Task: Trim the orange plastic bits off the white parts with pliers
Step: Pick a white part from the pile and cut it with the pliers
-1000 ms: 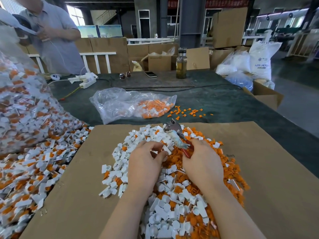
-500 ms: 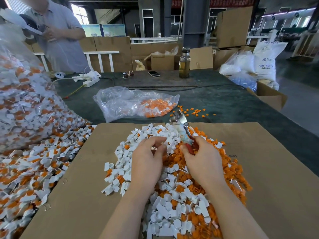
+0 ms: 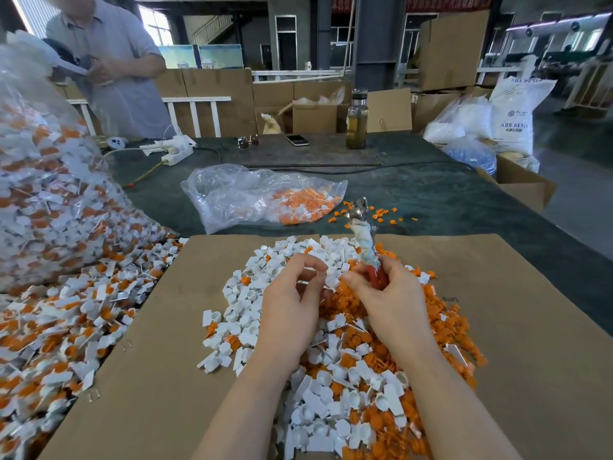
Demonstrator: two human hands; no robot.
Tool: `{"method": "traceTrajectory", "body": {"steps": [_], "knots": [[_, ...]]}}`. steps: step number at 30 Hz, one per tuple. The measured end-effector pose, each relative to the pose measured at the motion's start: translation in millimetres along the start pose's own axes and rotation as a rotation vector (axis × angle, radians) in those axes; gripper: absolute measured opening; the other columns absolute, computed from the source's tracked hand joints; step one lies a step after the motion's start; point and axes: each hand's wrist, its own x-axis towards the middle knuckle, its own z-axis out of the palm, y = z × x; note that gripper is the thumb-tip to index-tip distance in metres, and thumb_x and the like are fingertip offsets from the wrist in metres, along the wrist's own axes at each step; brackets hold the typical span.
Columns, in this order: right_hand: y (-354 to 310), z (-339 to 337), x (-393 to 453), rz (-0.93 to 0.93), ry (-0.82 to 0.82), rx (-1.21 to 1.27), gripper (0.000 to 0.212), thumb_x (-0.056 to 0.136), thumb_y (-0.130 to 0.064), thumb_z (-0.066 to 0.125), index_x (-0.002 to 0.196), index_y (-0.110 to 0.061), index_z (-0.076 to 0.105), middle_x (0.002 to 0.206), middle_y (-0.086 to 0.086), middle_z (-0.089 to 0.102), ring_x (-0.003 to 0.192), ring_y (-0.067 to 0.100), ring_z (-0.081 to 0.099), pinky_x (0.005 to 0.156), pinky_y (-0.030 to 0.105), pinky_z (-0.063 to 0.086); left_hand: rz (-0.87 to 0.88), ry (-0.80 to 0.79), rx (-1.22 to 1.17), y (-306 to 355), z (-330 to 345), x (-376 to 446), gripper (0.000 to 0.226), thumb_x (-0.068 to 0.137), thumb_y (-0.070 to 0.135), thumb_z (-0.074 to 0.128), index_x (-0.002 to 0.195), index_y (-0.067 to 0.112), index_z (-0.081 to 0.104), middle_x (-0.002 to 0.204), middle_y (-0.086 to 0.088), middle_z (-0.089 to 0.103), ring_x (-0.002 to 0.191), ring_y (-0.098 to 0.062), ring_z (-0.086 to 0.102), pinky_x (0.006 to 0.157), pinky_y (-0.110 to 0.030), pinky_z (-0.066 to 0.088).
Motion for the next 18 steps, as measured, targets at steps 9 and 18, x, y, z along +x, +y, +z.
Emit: {"method": "traceTrajectory", "body": {"steps": [9,18], "knots": [[-3.8,-3.4,-0.3,0.031,-0.052,0.287,0.010,0.084,-0.029,0.074,0.084,-0.024,0.065,0.070,-0.018,0.064,0.065,-0.004,0.058,0.057,0.007,0.043,-0.111,-0.099,-0.144,7.4,-1.5,-0.8,0.028,0.085,0.013,0.077,0.097,0.038,0.073,0.084,0.007,0.076,0.079,-0.005,0.071,0.070,-0.015,0.056],[-5.6,1.3,-3.7,0.013,-0.124,0.243,0.010,0.086,-0.032,0.070,0.080,-0.026,0.065,0.074,-0.010,0.067,0.071,0.002,0.061,0.061,0.012,0.044,-0.058,-0.061,-0.132,5.1,1.1,-1.8,0.015,0.086,0.016,0.076,0.092,0.030,0.077,0.085,0.016,0.075,0.077,-0.002,0.071,0.066,-0.012,0.053]]}}
